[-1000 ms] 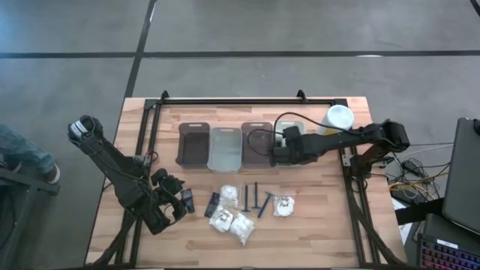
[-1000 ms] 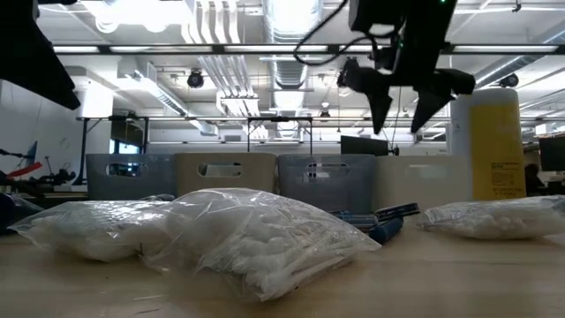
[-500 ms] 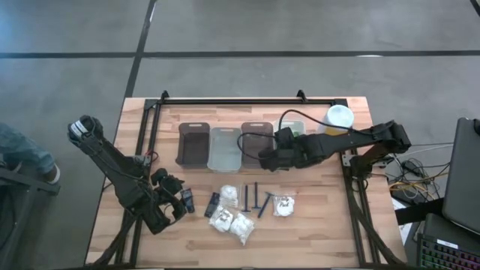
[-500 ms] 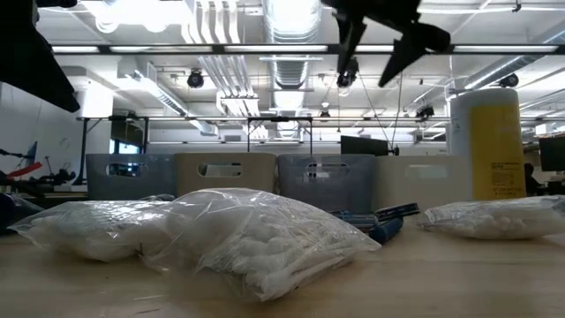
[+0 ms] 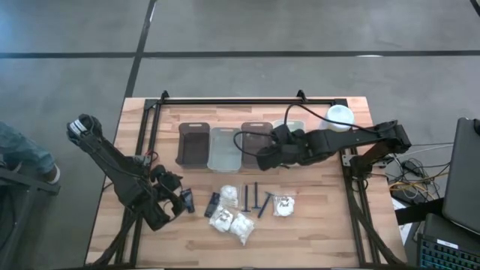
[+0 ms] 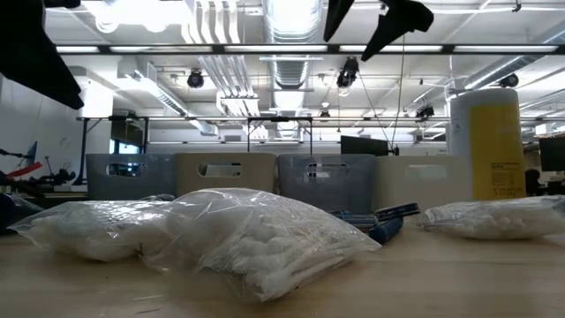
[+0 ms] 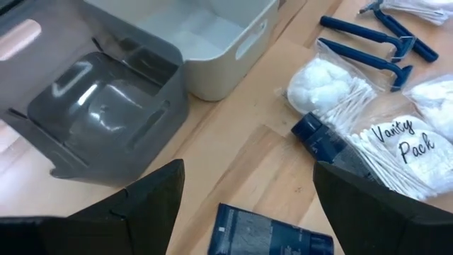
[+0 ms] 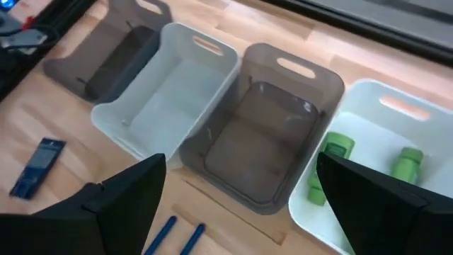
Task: Pick & Place Travel size toiletries
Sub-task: Put the blue shave cream into the left black bin
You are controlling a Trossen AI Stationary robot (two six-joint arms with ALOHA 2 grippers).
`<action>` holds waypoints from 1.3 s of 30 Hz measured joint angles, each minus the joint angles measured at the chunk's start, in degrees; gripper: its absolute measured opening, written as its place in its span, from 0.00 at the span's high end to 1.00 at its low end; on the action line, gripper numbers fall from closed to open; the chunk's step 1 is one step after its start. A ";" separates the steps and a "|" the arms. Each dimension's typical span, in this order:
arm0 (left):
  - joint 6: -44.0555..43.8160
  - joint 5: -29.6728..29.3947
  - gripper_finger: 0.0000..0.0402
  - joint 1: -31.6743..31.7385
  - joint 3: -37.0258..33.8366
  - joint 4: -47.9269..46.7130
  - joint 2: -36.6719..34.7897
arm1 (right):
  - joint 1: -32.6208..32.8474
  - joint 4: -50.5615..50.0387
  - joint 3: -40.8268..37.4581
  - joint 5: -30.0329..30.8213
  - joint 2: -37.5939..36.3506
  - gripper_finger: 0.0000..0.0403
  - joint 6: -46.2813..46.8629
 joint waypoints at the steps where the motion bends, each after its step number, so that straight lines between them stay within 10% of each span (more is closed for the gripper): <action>1: -0.02 -0.46 0.21 0.00 0.00 -0.27 -0.08 | 0.00 0.55 0.12 0.01 0.00 0.10 -0.96; 23: 17.37 24.64 0.21 2.10 -16.35 21.42 -22.43 | -2.05 0.85 -0.77 -0.14 0.00 0.10 -1.98; 39: 20.37 32.79 0.21 2.10 -23.39 31.53 -23.82 | -2.05 0.98 -0.79 -0.64 0.00 0.10 -1.24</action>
